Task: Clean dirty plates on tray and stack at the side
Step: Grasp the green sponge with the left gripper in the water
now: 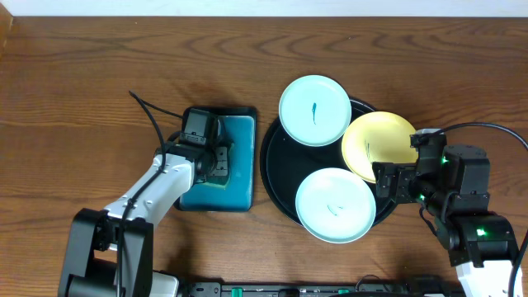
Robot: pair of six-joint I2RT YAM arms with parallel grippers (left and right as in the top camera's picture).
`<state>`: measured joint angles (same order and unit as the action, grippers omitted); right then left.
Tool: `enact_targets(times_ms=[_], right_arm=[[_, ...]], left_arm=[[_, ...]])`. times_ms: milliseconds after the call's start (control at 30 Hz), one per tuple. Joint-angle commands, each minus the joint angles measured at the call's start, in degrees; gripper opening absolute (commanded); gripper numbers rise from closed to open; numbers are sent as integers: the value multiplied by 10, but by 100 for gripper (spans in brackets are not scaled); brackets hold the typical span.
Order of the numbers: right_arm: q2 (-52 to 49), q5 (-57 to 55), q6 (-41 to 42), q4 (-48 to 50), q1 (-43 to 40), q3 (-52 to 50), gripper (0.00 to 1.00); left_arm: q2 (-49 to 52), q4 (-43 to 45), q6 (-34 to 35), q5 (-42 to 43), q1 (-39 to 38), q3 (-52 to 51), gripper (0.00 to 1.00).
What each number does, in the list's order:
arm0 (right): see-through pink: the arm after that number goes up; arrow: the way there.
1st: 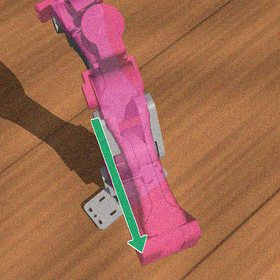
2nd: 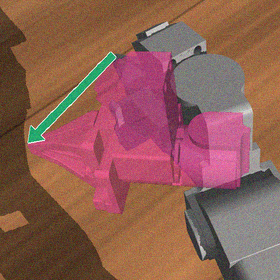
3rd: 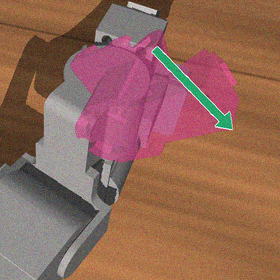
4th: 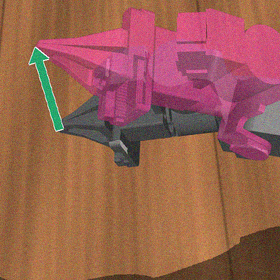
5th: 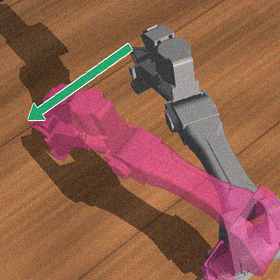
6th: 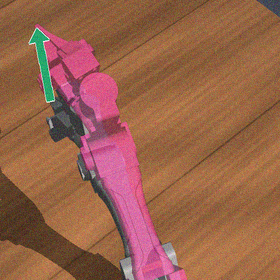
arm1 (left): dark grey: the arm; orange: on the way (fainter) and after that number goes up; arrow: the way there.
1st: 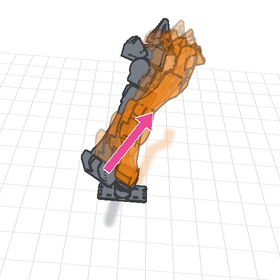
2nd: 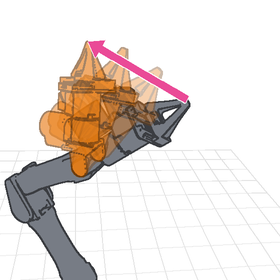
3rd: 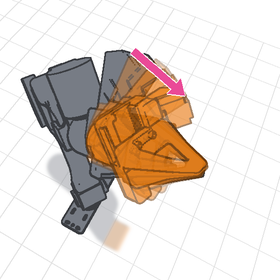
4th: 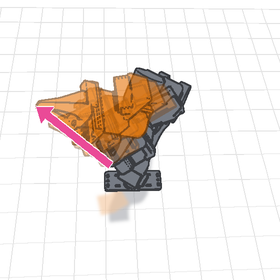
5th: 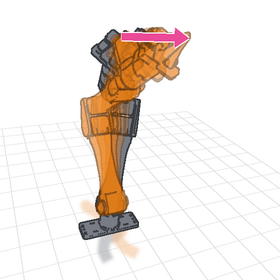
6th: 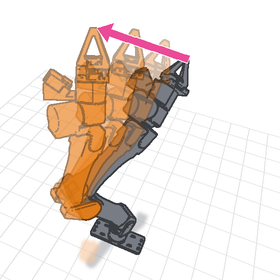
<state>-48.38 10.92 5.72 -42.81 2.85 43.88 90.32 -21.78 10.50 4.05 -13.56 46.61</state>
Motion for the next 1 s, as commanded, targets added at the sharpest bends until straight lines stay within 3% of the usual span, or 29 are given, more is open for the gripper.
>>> enact_targets(times_ms=[0, 300, 600, 767, 967], right_arm=[[0, 5, 7, -1, 1, 11, 94], [0, 5, 7, -1, 1, 11, 93], [0, 5, 7, -1, 1, 11, 91], [0, 5, 7, -1, 1, 11, 90], [0, 5, 7, -3, 1, 11, 89]], left_arm=[[-15, 3, -6, -11, -2, 14, 50], [-15, 3, -10, -11, -7, 13, 50], [7, 14, -10, -11, -12, 2, 43], [41, 34, -10, -11, -24, -4, 23], [113, 40, -8, -11, -25, -4, 19]])
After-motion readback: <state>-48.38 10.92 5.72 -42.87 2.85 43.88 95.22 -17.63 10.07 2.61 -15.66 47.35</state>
